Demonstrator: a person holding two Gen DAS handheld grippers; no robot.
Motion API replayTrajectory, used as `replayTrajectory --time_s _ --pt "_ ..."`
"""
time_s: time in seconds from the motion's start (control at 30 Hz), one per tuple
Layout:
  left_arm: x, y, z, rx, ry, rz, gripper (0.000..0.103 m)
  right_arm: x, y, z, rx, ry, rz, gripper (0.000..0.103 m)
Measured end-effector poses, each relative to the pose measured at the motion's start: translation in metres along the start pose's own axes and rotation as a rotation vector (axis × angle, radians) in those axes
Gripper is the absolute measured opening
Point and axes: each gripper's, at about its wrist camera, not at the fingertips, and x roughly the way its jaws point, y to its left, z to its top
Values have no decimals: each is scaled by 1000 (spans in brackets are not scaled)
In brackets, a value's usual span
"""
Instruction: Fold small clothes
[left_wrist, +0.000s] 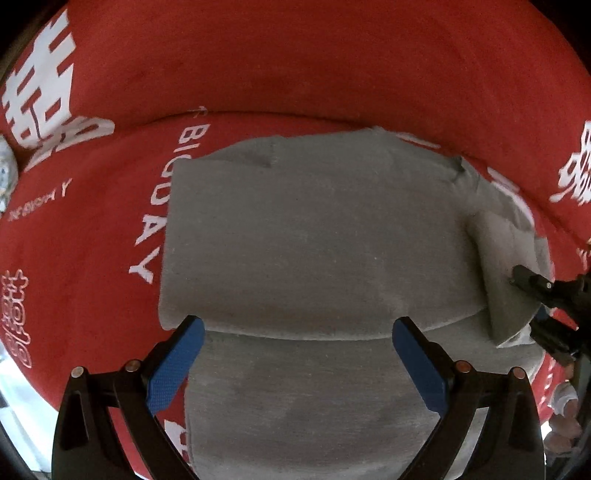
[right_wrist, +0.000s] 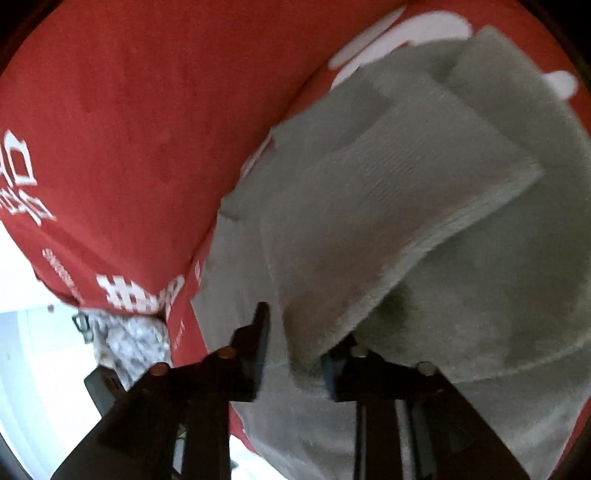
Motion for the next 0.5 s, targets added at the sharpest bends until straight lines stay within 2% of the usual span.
replayTrajectory --time_s 0.07,0.13,0.17,0.3,0.37,0.43,0.5 --pt "-1 8 5 -30 0 -44 102 -9 -6 5 60 -66 1 31" --pt "-6 20 10 -64 -7 -94 102 -11 -7 6 55 -113 -1 11" --pt "-8 24 12 -70 -13 -107 102 -10 6 9 -4 -125 -16 6" --pt "-14 40 22 -90 -35 -170 102 16 72 -1 -324 -65 -71 6" --pt "-13 49 26 -116 -27 -196 102 43 105 -23 -535 1 -154 6" --pt "-11 57 28 -130 -25 -189 102 71 122 -43 -690 72 -247 8" --pt "-7 62 28 -138 -13 -187 102 91 124 -60 -775 128 -323 11"
